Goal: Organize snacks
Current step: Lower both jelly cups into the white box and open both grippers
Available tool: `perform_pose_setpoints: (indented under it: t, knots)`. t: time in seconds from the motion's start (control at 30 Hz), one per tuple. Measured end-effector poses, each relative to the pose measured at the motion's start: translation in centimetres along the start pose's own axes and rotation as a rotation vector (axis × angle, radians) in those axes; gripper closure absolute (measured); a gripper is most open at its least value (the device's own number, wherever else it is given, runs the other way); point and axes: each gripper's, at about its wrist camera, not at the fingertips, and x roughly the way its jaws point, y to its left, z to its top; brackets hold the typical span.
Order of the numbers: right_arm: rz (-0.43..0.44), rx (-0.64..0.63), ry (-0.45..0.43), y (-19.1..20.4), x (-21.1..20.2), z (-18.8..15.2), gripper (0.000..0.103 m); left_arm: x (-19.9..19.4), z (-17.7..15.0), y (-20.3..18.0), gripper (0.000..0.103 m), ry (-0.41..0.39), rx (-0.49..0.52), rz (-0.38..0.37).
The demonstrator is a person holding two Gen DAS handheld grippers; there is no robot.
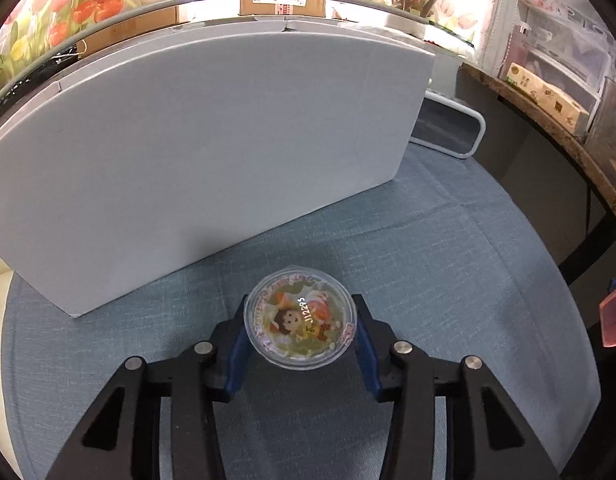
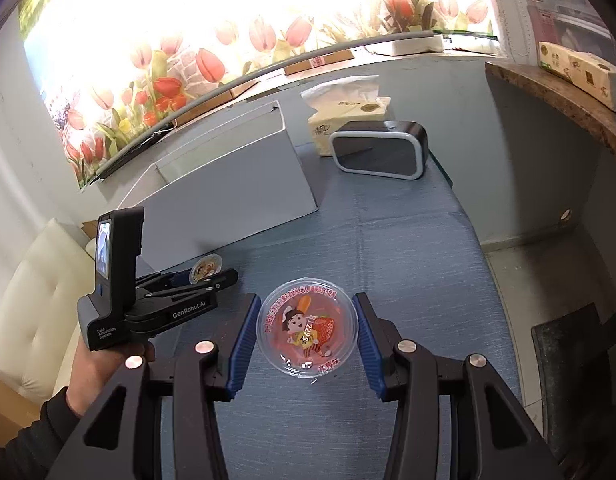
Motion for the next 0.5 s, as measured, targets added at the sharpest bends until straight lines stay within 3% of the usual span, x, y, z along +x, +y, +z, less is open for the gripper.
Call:
perform_pose_setpoints:
  t: [0.17, 0.5]
  knots:
    - [0.017, -0.015, 0.0, 1.0, 0.3, 0.2, 0.052, -2.5, -0.6, 0.1, 0.053, -0.036, 0.004, -0.03]
    - [0.1, -0.112, -0.006, 5.4, 2.2, 1.6, 0.052, -11.6, -2.6, 0.5, 0.053, -0.164, -0.003, -0.092]
